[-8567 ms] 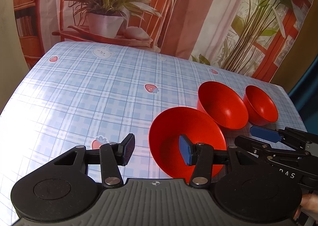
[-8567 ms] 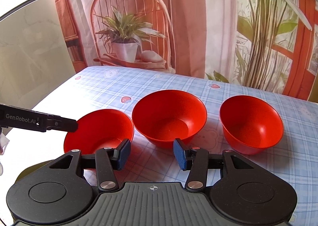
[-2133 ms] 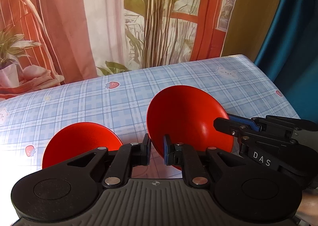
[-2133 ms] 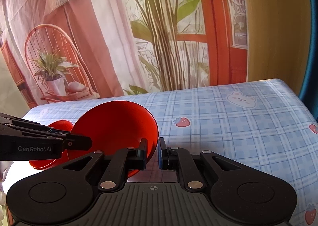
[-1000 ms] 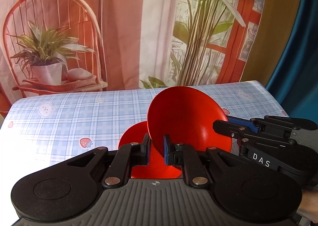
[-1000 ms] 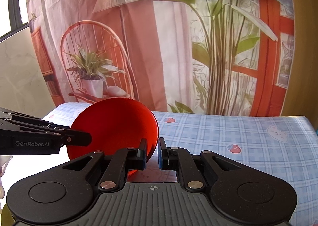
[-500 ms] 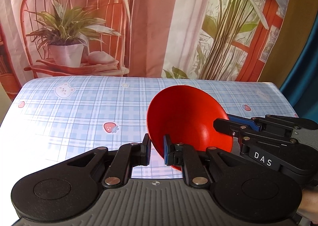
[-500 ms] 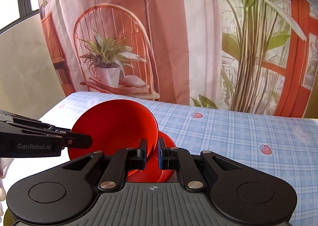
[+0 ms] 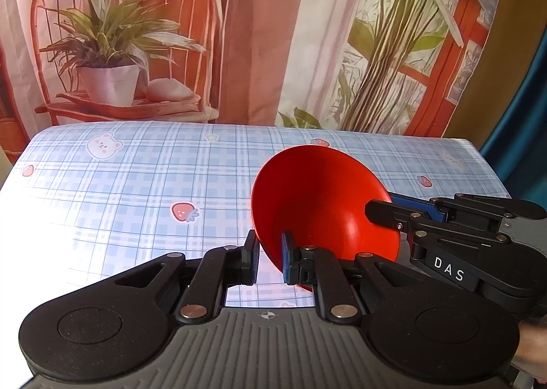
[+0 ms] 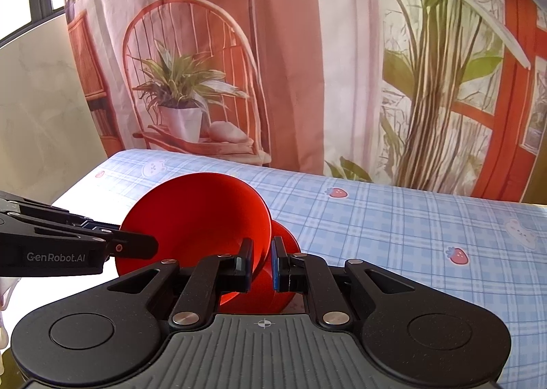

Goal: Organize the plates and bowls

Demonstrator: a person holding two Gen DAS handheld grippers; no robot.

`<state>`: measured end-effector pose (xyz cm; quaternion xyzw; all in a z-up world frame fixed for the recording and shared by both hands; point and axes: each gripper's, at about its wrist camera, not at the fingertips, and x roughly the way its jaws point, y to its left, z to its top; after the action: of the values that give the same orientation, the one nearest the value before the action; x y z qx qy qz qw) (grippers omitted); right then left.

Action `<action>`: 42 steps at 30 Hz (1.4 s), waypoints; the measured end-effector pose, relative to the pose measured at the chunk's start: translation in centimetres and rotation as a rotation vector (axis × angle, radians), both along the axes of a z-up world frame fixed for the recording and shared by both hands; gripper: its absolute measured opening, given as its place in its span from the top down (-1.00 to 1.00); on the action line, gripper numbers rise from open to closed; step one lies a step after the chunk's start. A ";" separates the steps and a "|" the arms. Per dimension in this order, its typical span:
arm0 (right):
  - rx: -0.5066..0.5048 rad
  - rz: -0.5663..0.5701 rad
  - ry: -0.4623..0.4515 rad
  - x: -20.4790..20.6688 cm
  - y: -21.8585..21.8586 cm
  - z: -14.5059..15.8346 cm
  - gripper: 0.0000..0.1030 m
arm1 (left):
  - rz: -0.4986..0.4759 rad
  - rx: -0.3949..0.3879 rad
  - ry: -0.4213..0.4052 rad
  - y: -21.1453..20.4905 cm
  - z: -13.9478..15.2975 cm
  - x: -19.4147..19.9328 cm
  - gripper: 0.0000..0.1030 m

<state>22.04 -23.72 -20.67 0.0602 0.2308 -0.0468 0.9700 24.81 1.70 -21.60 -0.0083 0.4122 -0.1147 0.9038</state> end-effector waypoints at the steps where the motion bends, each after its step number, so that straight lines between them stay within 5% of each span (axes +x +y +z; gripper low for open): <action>1: -0.001 -0.003 0.002 0.0 -0.1 -0.1 0.81 | 0.000 0.000 0.003 -0.2 -0.1 0.1 0.72; 24: -0.010 -0.037 0.032 0.6 -1.6 -2.3 0.64 | -0.022 0.045 0.009 -1.8 -1.6 1.5 0.70; 30: 0.012 -0.042 0.040 0.6 -1.9 -2.8 0.64 | -0.007 0.055 0.012 -1.3 -1.7 1.5 0.47; 42: 0.074 -0.028 0.050 0.9 -1.6 -3.9 0.53 | -0.007 -0.061 0.120 -1.0 -3.8 2.2 0.45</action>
<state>22.97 -25.32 -24.59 0.0978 0.2558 -0.0532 0.9603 27.00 0.70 -25.38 -0.0413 0.4618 -0.1299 0.8765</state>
